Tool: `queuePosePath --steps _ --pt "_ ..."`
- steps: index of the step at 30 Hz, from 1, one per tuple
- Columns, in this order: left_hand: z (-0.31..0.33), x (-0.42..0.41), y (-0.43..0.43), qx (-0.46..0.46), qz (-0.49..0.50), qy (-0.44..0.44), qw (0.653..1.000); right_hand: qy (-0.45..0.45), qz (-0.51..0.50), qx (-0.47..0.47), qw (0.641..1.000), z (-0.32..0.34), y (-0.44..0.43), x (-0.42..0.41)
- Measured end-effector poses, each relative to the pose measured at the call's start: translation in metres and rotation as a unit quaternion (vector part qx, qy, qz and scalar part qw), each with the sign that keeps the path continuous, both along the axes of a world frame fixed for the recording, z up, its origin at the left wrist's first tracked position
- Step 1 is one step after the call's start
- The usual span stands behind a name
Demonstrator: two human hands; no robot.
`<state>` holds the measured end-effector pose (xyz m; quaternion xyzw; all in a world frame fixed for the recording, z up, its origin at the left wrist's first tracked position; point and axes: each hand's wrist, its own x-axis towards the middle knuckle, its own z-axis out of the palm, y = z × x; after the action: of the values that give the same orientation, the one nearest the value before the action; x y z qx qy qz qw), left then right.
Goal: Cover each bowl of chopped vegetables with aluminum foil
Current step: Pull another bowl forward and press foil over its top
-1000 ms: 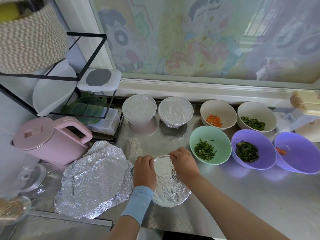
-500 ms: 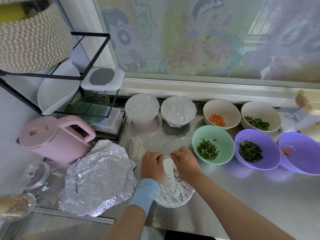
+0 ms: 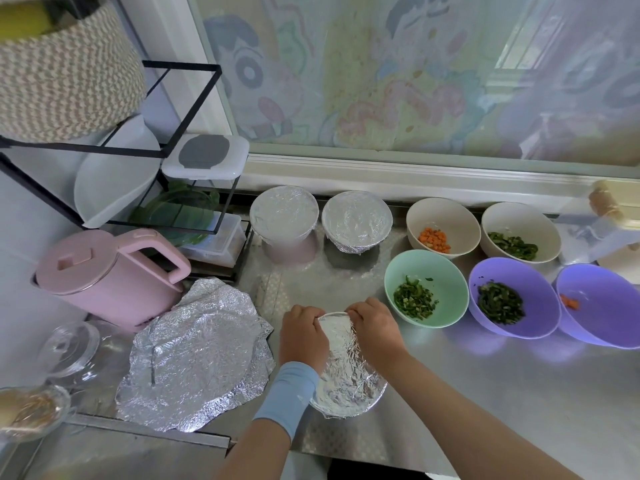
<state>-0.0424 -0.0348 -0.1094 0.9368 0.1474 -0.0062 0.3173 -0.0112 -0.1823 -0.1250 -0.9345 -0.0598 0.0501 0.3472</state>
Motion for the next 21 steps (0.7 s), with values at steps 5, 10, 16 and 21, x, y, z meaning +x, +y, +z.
queuePosePath --steps 5,10,16,21 --pt "0.000 0.004 0.000 0.014 -0.210 -0.033 0.977 0.014 0.014 0.002 1.000 0.001 -0.005 -0.018" --pt "-0.011 0.004 0.000 0.058 -0.231 -0.042 0.970 0.071 -0.019 0.026 0.997 0.003 -0.005 -0.024" --pt "-0.008 0.003 0.002 0.068 -0.222 -0.030 0.972 0.073 0.000 -0.002 0.997 0.000 -0.007 -0.023" --pt "-0.009 -0.035 0.015 0.082 -0.245 -0.059 0.964 -0.026 0.130 -0.119 0.984 0.002 -0.012 -0.037"
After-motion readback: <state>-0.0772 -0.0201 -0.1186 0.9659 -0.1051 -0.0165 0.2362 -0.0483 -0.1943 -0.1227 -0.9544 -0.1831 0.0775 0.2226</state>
